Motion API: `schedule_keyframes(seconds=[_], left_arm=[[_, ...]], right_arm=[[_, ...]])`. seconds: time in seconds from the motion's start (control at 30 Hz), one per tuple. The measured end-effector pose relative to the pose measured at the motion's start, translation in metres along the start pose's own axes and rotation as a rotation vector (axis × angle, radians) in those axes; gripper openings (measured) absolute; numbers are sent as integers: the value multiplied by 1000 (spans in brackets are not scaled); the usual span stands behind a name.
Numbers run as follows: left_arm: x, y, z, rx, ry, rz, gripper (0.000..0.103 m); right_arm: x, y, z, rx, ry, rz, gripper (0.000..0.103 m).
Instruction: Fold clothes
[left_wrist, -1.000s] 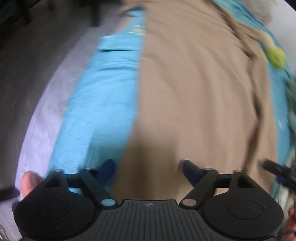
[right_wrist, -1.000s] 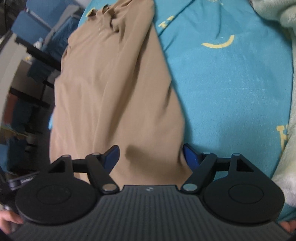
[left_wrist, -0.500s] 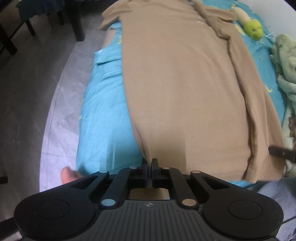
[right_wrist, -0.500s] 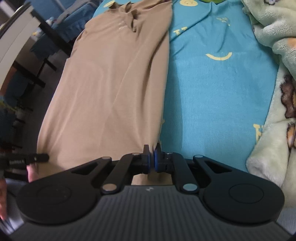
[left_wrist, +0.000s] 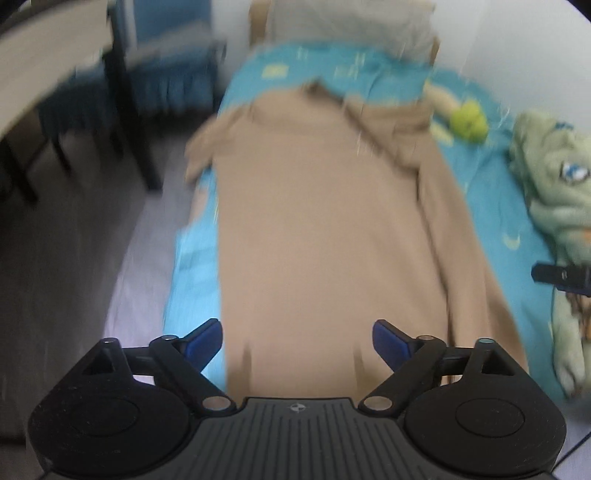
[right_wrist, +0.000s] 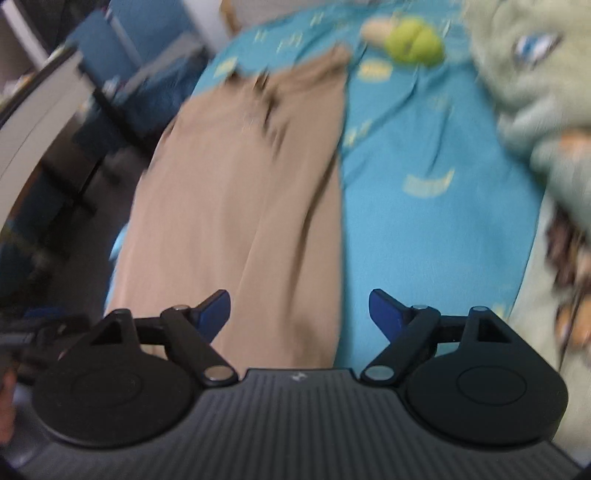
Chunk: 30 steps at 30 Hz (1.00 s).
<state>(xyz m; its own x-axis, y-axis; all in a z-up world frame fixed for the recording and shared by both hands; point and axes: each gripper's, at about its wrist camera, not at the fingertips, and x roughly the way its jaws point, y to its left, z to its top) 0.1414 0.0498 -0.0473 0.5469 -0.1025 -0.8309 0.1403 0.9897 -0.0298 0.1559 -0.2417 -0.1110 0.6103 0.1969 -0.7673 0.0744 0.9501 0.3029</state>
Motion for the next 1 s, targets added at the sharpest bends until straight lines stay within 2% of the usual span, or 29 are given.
schedule_keyframes(seconds=[0.1,0.23,0.37,0.47,0.57,0.67,0.7,0.73,0.8,0.87,0.9,1.0], left_arm=[[15,-22,24,4,-109,-6,95],[66,-59,60,21,-206,-6,95],[142,-95,95,69,-257,6,91],[198,-117,120,85,-274,18,80],[243,-126,141,71,-300,26,76],[275,-126,154,34,-321,-5,64],[282,-123,156,16,-327,-11,50],[286,-119,157,-4,-327,-22,26],[288,-104,158,-97,-329,-57,4],[273,-81,154,-225,-386,-134,4],[266,-69,151,-283,-409,-150,4],[263,-41,145,-387,-354,-86,3]], right_arm=[[4,-8,23,93,-125,-11,84],[12,-24,30,158,-280,-59,84],[23,-41,28,207,-283,-123,84],[24,-48,33,221,-316,-156,84],[32,-52,38,246,-347,-176,84],[45,-53,40,252,-333,-151,84],[51,-53,42,239,-323,-154,84],[56,-53,43,231,-316,-164,84],[63,-58,45,251,-296,-175,84],[66,-64,45,296,-288,-163,84],[67,-64,44,305,-289,-156,84],[69,-62,43,293,-290,-147,84]])
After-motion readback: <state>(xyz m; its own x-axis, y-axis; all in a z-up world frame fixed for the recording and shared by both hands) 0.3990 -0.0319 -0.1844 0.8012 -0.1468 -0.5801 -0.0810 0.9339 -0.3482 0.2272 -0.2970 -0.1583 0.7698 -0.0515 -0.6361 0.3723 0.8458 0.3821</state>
